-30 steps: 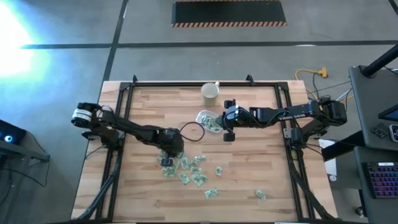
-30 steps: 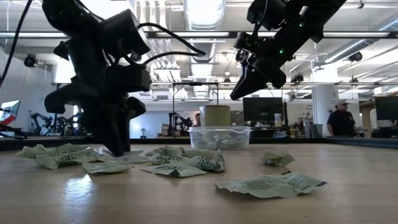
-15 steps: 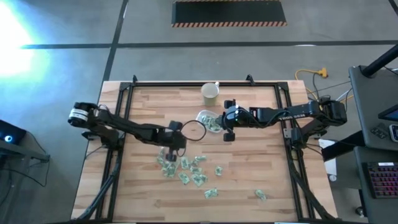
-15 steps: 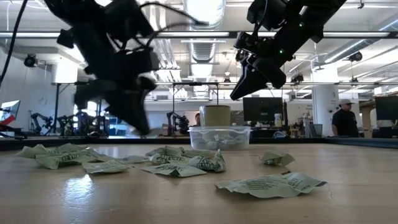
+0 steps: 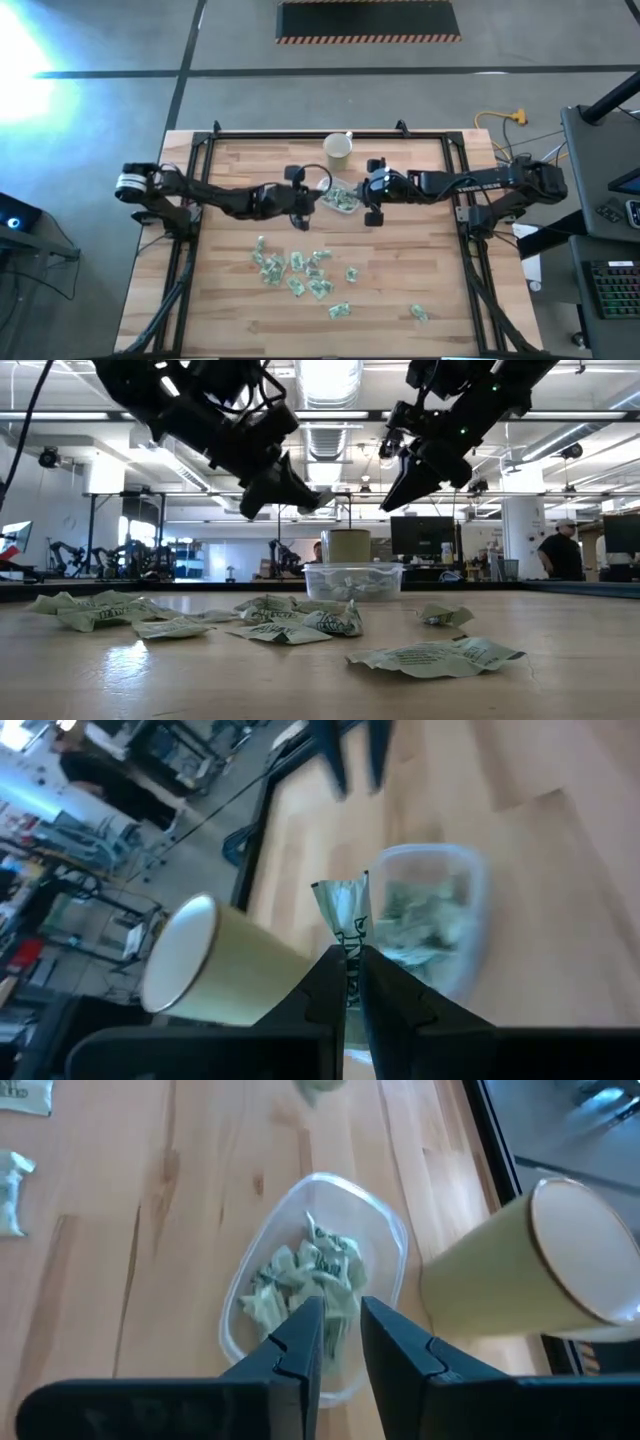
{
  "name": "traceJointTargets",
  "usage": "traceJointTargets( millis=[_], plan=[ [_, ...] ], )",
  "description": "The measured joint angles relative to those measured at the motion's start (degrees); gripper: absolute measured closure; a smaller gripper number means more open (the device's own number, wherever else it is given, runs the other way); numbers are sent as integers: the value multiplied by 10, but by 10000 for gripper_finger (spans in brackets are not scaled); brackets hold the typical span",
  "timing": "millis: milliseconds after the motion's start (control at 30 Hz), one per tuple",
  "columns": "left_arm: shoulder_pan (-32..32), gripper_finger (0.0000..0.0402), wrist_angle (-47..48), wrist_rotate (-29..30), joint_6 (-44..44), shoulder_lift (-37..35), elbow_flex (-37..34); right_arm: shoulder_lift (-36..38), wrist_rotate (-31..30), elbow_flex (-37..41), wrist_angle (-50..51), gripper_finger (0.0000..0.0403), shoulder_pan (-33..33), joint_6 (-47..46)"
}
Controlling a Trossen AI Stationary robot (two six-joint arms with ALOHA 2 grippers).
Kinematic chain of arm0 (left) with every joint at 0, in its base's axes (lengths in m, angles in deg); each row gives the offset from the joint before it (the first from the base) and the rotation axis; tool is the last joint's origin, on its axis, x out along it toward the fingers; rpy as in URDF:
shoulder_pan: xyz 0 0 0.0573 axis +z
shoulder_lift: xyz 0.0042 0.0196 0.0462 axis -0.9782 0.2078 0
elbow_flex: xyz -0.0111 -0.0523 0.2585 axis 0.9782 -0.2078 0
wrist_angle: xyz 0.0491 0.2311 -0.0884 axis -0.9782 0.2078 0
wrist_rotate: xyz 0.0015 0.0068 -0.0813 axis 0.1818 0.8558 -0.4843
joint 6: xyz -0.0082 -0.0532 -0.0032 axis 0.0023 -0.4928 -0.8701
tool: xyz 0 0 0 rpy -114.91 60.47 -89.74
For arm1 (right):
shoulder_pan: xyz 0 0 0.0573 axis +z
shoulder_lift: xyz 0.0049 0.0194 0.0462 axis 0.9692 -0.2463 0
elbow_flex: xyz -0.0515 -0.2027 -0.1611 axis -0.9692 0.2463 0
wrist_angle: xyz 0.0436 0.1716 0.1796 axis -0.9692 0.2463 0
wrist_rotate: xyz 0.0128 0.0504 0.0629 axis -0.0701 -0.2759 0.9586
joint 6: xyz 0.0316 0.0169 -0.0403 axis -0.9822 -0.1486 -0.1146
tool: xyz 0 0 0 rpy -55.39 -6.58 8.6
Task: Pick and place items into bin
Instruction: Put the green stevia packet into the transparent bin
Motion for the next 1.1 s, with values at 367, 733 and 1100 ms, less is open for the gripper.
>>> traceJointTargets(
  millis=[367,733,1100],
  plan=[
    [41,391,-16,-71,-2,1,4,113,2,0,258,342,0,-192],
    [58,385,-16,-130,-2,1,9,164,2,24,263,344,4,-241],
    [77,275,-56,-92,-11,1,10,163,1,24,237,344,4,-221]
  ],
)
